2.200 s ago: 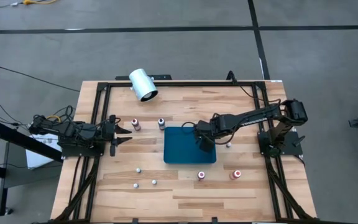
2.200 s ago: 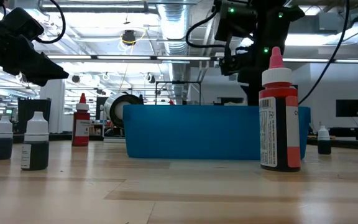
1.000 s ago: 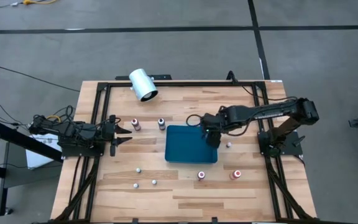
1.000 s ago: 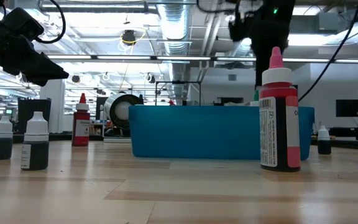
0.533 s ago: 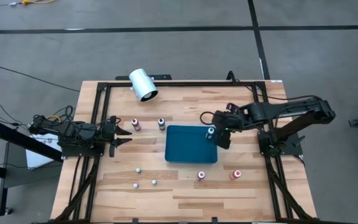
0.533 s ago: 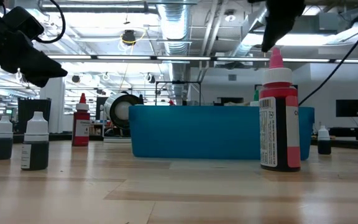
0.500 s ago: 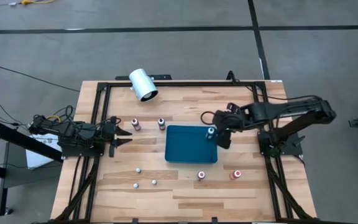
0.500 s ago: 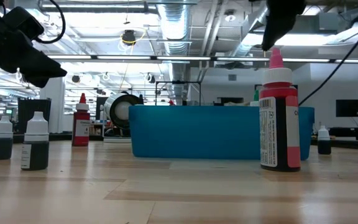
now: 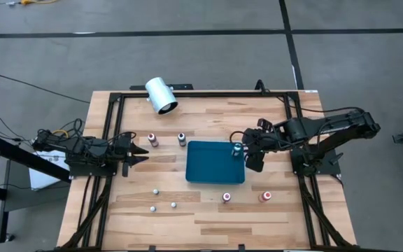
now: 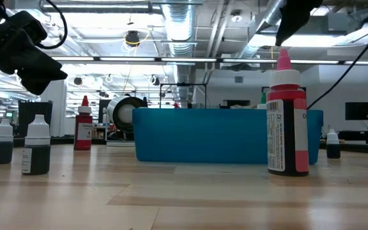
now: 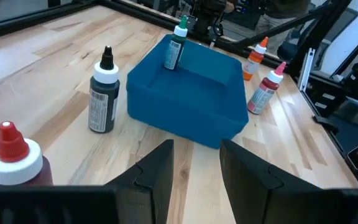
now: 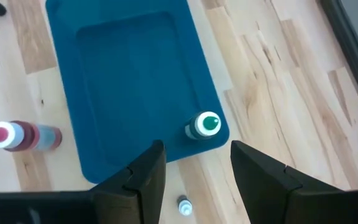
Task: Pick & Place food coloring
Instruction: Put the large black food coloring bottle into the blue bin
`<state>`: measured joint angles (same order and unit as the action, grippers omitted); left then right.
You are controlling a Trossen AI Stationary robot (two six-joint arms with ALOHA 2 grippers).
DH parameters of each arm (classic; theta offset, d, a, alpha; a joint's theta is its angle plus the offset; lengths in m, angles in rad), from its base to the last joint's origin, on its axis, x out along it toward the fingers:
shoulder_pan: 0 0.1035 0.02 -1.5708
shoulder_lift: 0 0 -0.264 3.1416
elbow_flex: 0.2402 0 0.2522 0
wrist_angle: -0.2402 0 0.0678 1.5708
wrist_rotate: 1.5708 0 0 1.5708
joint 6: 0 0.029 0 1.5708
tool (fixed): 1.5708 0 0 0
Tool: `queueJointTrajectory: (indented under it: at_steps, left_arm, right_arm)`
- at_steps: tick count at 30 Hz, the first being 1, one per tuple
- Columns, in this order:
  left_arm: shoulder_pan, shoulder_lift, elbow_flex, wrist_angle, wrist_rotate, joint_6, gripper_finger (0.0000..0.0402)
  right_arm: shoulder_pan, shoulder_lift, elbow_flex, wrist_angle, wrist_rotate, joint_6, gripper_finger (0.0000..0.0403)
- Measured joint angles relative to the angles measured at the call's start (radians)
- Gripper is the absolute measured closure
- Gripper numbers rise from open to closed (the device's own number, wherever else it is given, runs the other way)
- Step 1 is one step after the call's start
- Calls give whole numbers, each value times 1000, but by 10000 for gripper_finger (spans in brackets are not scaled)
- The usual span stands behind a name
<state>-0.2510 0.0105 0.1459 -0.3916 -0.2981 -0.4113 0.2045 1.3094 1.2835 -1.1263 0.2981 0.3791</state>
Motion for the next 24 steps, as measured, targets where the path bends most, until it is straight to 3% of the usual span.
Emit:
queueJointTrajectory:
  at_steps: [5, 11, 19, 24]
  left_arm:
    - [0, 0, 0, 1, -7, 0, 280]
    - [0, 0, 1, 56, -54, 7, 280]
    - [0, 0, 1, 74, -56, 32, 280]
    - [0, 0, 1, 133, -57, 74, 280]
  right_arm:
    - [24, 0, 0, 0, 34, 17, 232]
    - [56, -5, 0, -1, 152, 17, 232]
    - [57, -70, -2, -27, 161, 13, 244]
    - [57, -175, -101, 53, 156, 15, 262]
